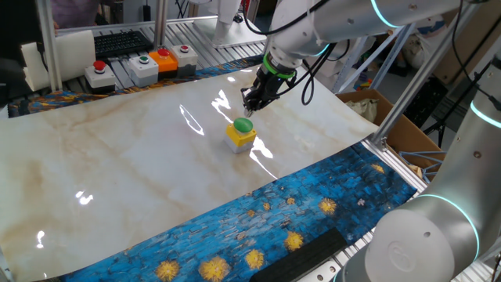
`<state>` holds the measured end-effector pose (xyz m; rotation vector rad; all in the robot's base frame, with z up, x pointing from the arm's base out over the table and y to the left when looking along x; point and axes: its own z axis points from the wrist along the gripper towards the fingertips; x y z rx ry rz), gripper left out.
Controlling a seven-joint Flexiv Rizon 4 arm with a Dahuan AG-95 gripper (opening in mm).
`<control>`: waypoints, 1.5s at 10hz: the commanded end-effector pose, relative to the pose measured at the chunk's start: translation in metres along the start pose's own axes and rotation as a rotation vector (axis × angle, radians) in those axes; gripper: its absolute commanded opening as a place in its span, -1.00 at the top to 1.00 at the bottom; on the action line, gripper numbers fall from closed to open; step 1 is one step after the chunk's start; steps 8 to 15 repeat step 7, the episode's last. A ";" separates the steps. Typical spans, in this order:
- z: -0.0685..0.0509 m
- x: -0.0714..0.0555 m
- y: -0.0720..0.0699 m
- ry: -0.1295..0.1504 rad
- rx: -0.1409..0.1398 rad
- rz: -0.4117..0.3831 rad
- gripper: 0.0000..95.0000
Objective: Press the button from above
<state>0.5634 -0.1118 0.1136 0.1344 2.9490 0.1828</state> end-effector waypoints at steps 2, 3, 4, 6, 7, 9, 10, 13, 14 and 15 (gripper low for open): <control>0.010 0.001 -0.001 0.001 0.000 0.022 1.00; 0.012 0.002 -0.001 0.000 0.001 0.035 1.00; 0.015 0.002 -0.001 0.000 0.001 0.049 1.00; 0.018 0.003 -0.001 0.001 0.003 0.055 1.00; 0.020 0.004 -0.001 0.001 0.004 0.060 1.00; 0.020 0.004 -0.001 0.001 0.004 0.060 1.00; 0.020 0.004 -0.001 0.001 0.004 0.060 1.00; 0.020 0.004 -0.001 0.001 0.004 0.060 1.00; 0.020 0.004 -0.001 0.001 0.004 0.060 1.00; 0.020 0.004 -0.001 0.001 0.004 0.060 1.00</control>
